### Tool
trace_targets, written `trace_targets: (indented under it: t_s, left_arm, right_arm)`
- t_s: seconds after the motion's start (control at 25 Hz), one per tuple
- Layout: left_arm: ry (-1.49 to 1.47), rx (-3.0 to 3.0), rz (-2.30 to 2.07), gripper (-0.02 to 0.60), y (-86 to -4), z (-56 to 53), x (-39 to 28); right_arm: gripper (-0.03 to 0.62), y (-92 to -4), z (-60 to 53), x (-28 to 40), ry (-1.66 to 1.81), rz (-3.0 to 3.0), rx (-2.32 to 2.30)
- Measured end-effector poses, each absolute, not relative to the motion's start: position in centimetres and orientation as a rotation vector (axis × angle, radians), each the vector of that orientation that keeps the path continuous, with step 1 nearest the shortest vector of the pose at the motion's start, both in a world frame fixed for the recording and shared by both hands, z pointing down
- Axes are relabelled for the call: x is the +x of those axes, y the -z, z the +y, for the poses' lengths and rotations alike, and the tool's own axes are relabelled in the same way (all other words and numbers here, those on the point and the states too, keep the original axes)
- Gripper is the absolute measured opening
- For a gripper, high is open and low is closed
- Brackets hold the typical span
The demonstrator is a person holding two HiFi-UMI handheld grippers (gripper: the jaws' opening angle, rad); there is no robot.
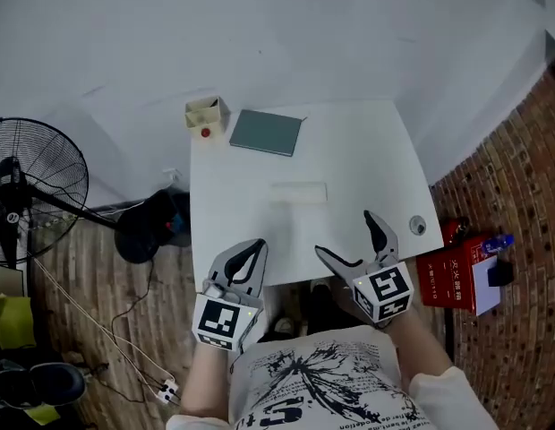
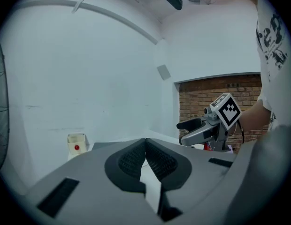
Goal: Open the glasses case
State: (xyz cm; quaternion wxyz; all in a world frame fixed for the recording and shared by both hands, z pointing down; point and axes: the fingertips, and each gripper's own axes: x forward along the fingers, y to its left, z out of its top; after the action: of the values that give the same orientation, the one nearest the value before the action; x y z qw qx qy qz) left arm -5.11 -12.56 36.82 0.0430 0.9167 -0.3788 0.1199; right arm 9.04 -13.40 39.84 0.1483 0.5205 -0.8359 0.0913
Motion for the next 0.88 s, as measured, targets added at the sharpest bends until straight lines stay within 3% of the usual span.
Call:
trace_targets:
  t_s: [0.48, 0.64, 0.72, 0.88]
  left_arm:
    - [-0.491, 2.562, -1.227, 0.014, -48.4, -22.7, -1.6]
    - [-0.561, 2.509, -1.209, 0.014, -52.5, -25.5, -1.1]
    - [-0.587, 2.483, -1.194, 0.014, -54.2, -26.5, -0.7]
    - [-0.637, 2.421, -1.151, 0.014, -57.2, -27.7, -0.1]
  right_arm:
    - [0.512, -51.9, -25.8, 10.7, -0.422, -2.291, 1.034]
    - [0.493, -56.0, -29.0, 11.1, -0.443, -2.204, 0.938]
    - [0.449, -57.7, -29.7, 11.0, -0.457, -2.165, 0.865]
    - [0.445, -59.7, -30.1, 10.0, -0.436, -2.126, 0.717]
